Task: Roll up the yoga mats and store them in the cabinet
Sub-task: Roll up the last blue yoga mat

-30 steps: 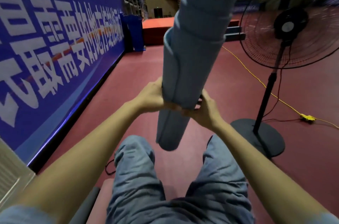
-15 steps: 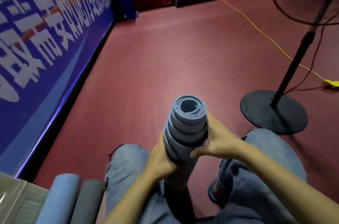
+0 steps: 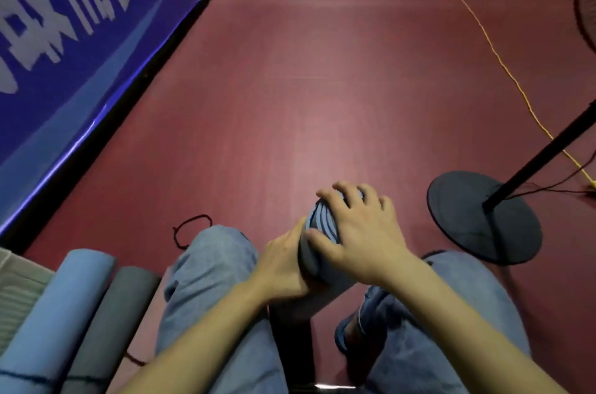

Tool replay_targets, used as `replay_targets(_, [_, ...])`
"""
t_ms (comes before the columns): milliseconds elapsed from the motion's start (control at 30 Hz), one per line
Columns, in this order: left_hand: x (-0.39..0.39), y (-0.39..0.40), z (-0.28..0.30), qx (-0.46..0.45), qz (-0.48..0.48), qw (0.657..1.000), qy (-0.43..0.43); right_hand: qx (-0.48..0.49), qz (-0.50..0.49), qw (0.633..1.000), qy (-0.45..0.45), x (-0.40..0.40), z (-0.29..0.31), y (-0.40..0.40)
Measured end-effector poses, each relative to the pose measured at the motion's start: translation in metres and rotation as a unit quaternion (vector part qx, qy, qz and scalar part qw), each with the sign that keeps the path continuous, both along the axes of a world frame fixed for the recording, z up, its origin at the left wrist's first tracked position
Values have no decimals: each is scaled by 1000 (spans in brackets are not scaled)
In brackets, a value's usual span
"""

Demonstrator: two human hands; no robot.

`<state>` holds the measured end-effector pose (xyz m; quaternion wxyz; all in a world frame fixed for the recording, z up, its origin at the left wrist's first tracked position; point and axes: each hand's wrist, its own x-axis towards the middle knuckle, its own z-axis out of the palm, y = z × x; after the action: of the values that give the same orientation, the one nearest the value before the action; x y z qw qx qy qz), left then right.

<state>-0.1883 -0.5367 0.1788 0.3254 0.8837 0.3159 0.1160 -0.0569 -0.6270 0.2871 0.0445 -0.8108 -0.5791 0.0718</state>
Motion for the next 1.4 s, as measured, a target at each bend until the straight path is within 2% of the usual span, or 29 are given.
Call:
replay_targets(200, [-9, 2, -8, -1, 10, 997, -76, 55, 75, 995, -31, 11, 15, 1])
replay_targets(400, [-16, 5, -9, -65, -28, 996, -47, -21, 81, 995, -48, -17, -23, 12])
replay_targets(567, [-28, 16, -15, -74, 4, 997, -23, -8, 85, 996, -38, -22, -24, 24])
replay_targets(700, [-43, 33, 6, -150, -61, 987, 2, 2, 85, 996, -27, -17, -16, 23])
replay_targets(800, [-48, 48, 32, -153, -48, 986, -42, -16, 110, 993, 24, 2, -1, 25])
replay_targets(867, [-52, 65, 42, -144, -5, 985, -94, -4, 105, 980, 167, 20, 12, 31])
replay_targets(900, [-54, 74, 44, -165, 26, 977, -131, 25, 85, 959, 271, 30, 15, 37])
replay_targets(933, [-56, 82, 43, -199, 71, 961, -179, 59, 47, 922, 381, 41, 14, 45])
replay_targets(967, [-58, 90, 35, -238, 136, 933, -232, 88, -5, 867, 491, 53, 8, 54])
replay_targets(1033, [-63, 107, 11, -303, 300, 850, -308, 129, -122, 701, 691, 72, -15, 71])
replay_targets(1067, [-69, 114, -5, -330, 375, 803, -326, 142, -177, 619, 752, 77, -30, 79])
replay_targets(1100, [-76, 121, -28, -360, 432, 756, -335, 150, -230, 559, 782, 79, -49, 87])
replay_targets(1133, [-86, 128, -50, -391, 470, 721, -327, 148, -287, 531, 783, 80, -70, 95])
replay_targets(1167, [-95, 132, -69, -420, 498, 698, -298, 132, -344, 531, 763, 80, -90, 103])
replay_targets(1233, [-112, 138, -109, -450, 519, 697, -202, 79, -414, 581, 697, 80, -117, 118])
replay_targets(1400, [-137, 173, -222, -338, 563, 754, 21, 65, -337, 691, 636, 83, -141, 173])
